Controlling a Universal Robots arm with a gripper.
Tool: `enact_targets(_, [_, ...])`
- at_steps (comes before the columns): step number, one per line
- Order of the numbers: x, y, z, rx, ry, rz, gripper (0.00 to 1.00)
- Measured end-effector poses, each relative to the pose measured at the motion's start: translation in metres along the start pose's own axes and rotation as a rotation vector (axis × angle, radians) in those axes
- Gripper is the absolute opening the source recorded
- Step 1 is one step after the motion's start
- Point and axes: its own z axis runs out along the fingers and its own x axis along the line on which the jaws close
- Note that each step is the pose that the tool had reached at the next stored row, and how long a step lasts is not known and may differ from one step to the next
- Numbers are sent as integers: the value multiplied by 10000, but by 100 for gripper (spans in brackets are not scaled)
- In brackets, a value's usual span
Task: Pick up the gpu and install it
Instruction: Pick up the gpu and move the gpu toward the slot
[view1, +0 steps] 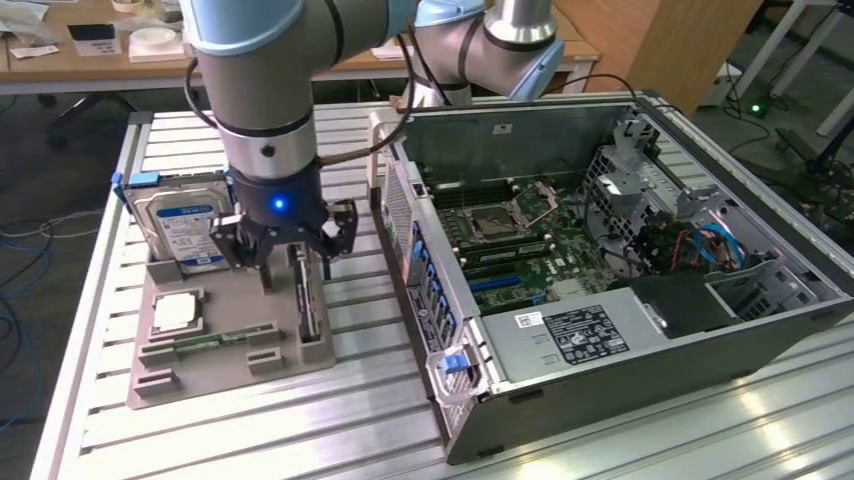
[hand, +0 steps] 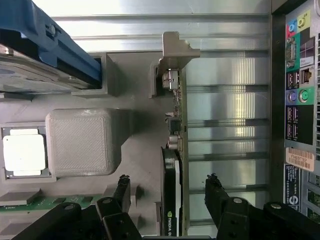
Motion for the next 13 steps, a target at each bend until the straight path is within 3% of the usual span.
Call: enact_targets(13, [6,33,237,0,0,14,71])
